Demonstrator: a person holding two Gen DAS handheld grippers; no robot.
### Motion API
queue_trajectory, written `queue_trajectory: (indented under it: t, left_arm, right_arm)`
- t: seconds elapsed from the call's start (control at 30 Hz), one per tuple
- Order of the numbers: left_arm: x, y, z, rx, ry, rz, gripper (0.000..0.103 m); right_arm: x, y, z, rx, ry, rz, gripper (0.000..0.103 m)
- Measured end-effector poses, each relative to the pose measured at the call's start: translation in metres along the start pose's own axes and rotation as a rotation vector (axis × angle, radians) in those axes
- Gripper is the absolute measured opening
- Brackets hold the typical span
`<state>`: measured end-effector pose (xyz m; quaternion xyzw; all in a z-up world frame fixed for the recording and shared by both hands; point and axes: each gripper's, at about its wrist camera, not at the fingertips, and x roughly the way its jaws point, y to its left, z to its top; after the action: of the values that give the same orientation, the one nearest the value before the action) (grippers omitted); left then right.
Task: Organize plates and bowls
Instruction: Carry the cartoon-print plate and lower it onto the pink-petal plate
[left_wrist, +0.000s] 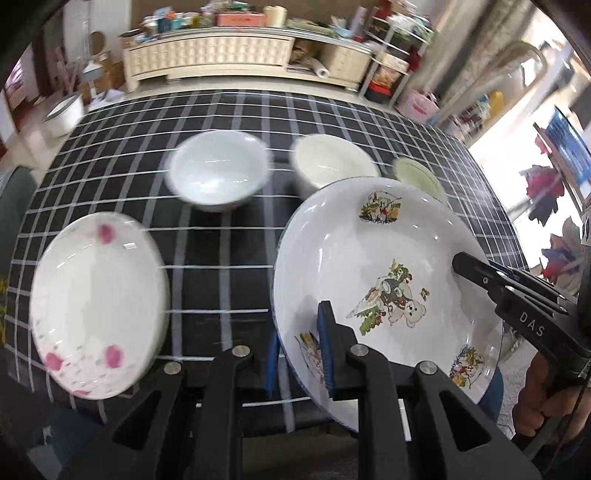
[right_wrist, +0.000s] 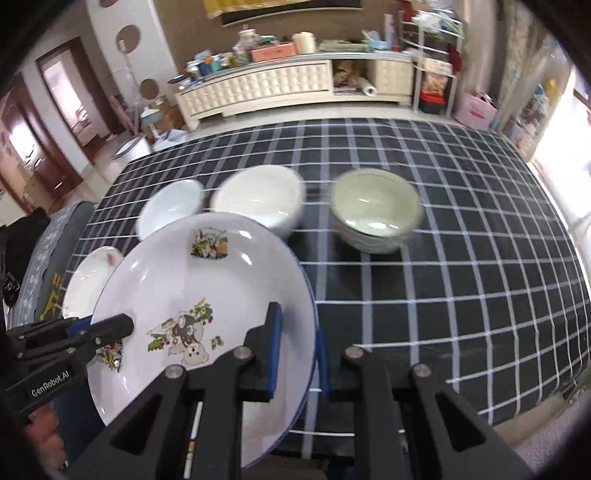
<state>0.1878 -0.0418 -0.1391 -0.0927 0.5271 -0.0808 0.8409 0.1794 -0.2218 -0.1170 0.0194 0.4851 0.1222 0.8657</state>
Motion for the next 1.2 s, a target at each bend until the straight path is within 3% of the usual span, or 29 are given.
queue_trajectory:
  t: [0.6, 1.2]
  left_arm:
    - [-0.032, 0.154, -0.040, -0.226, 0.006, 0.115, 0.017]
    - [-0.028, 0.219, -0.048, -0.343, 0.027, 0.141, 0.017]
  right_arm:
    - [0.063, 0.142, 0.001, -0.196, 0.095, 0.117, 0.019]
    - [0.104, 0.202, 0.010, -0.286, 0.157, 0.138, 0.019]
